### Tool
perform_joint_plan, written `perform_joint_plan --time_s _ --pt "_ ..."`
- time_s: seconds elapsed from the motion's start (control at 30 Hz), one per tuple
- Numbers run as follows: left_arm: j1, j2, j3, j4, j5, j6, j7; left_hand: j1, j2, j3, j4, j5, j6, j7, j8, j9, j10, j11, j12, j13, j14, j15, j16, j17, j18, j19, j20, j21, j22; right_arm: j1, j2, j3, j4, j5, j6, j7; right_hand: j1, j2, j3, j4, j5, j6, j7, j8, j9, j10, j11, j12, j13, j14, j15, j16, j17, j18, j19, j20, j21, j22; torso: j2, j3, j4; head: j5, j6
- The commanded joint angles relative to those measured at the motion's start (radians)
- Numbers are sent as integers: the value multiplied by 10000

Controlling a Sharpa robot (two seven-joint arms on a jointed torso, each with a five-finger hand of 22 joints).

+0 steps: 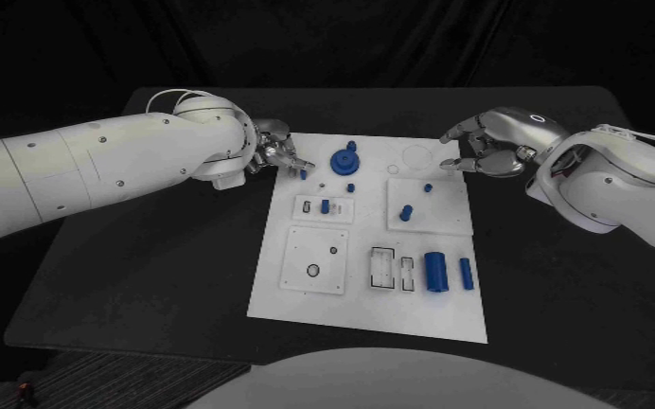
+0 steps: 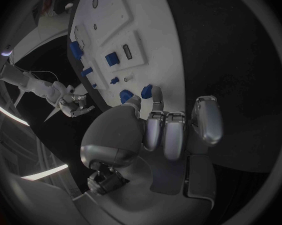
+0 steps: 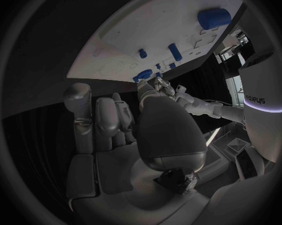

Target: Assemble the parts on the task board

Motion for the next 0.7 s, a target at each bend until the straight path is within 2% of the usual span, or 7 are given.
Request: perform_joint_plan --time_s 0.03,0.13,0.4,0.7 --pt "-23 21 8 26 12 76 186 159 14 8 -96 98 -50 27 -61 -11 130 68 -49 1546 613 67 -55 1827 17 -69 -6 -62 888 -29 1 5 -4 -25 55 -46 45 99 -48 -6 48 52 23 30 -19 -81 -3 -50 -24 -45 52 -54 -22 205 -74 -12 -73 -21 3 7 -22 19 -2" --pt "-25 33 8 21 12 79 194 215 24 26 -133 168 -48 26 -79 -14 120 66 -59 1535 605 67 -63 1813 17 -67 -5 -66 894 -33 3 5 -8 -25 64 -52 45 99 -48 -6 48 52 23 30 -19 -81 -3 -50 -24 -45 52 -54 -22 205 -74 -12 -73 -21 2 9 -18 30 -2" --pt "-31 49 9 22 12 106 200 553 52 164 -382 738 -7 -10 -164 -12 118 39 -63 1536 603 49 -66 1808 18 -53 -18 -93 936 -41 16 5 -31 -25 64 -55 48 102 -50 -7 52 52 24 29 -23 -88 -3 -64 -37 -47 53 -58 -25 206 -76 -11 -83 -24 2 11 3 -6 -2" --pt "-37 49 9 14 12 124 211 750 62 304 -533 951 1 -39 -201 0 98 16 -82 1516 593 30 -75 1792 20 -53 -33 -120 953 -59 34 5 -62 -25 84 -61 48 102 -50 -7 52 52 24 29 -23 -88 -3 -64 -37 -47 53 -58 -25 206 -76 -11 -83 -24 3 3 7 -14 -2"
